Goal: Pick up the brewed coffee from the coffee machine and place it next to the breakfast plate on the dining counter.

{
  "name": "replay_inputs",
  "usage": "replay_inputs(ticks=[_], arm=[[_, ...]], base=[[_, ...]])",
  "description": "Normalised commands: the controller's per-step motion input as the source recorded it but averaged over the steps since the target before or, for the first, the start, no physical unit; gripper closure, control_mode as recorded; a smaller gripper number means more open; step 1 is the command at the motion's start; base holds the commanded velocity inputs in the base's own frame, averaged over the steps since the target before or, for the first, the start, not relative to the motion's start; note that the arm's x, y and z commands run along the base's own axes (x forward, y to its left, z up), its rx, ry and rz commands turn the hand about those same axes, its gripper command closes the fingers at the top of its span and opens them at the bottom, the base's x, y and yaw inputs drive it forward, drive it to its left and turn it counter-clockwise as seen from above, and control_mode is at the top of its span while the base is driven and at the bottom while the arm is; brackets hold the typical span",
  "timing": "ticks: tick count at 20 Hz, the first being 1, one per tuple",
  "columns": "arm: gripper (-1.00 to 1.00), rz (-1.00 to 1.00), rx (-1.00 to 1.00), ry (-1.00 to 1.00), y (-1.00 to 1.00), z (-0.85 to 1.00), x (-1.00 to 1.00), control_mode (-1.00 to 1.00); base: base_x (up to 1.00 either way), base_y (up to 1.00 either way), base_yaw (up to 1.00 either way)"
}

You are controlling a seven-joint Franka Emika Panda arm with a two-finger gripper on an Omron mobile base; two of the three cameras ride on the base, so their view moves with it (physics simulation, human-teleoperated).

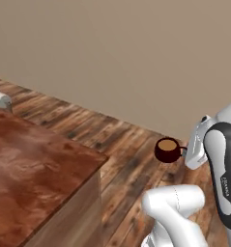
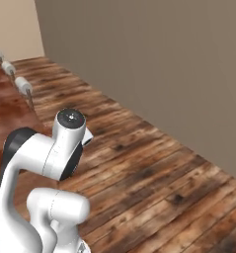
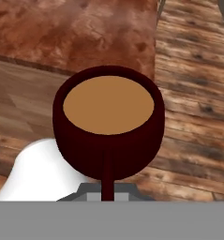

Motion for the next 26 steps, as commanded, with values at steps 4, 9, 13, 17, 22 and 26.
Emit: replay_inputs(ticks=[4, 9, 13, 17, 22, 26], arm=[[1.0, 0.0, 0.0, 0.0, 0.0, 0.0, 0.0, 1.0], [1.0, 0.0, 0.0, 0.0, 0.0, 0.0, 0.0, 1.0], [1.0, 0.0, 0.0, 0.0, 0.0, 0.0, 0.0, 1.0], [1.0, 0.0, 0.0, 0.0, 0.0, 0.0, 0.0, 1.0], [1.0, 0.0, 0.0, 0.0, 0.0, 0.0, 0.0, 1.0], [1.0, 0.0, 0.0, 0.0, 0.0, 0.0, 0.0, 1.0]], base=[[1.0, -0.81, 0.42], [1.0, -0.69, 0.48], [1.0, -0.62, 0.49], [1.0, -0.55, 0.48], [1.0, -0.46, 0.45], [1.0, -0.48, 0.43]])
